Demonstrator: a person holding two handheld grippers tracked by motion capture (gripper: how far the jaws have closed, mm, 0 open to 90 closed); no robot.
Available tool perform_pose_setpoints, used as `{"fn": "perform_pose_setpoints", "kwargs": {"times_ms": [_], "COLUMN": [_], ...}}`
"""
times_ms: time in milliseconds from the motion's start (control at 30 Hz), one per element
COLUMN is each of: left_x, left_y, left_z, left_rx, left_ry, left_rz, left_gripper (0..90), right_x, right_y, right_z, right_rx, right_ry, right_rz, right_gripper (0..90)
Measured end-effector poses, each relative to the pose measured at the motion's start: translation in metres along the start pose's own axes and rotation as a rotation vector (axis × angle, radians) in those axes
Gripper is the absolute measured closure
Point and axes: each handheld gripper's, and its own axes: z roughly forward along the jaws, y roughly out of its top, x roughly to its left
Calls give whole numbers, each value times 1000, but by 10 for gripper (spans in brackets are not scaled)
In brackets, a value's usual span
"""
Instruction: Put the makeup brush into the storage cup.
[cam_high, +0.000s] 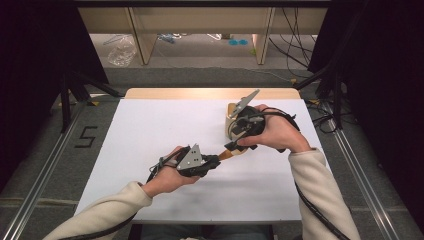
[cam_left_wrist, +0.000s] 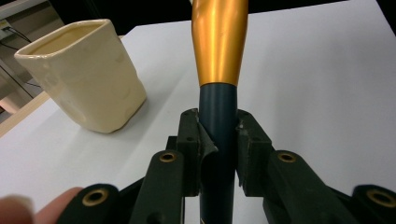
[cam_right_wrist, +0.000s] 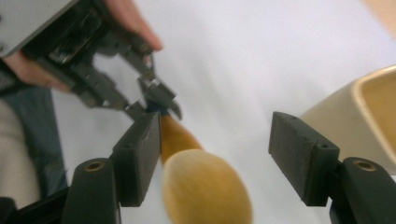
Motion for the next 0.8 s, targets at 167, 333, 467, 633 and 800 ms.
{"fn": "perform_pose_setpoints", "kwargs": {"times_ms": [167,333,467,633,800], "left_x": [0,1,3,5,11], "left_y": [0,0,-1,1,3], "left_z": [0,-1,-3,-5,-7], "left_rx": [3,-7,-15,-25,-39], "left_ry": [-7,-5,3,6,19], "left_rz": [-3,-14,-30,-44,-21], "left_gripper": [742,742,742,742,742], "right_x": [-8,-10,-14,-19,-21], "right_y": [-13,-28,-45,-64,-86], "right_z": [-8,-9,-12,-14,-10], "right_rx": [-101,-168,-246,-288,-389], "right_ry": [-9,-31,-46,-71,-65], "right_rz": [27,55,86,138,213], "right_gripper": [336,299,252,173,172]}}
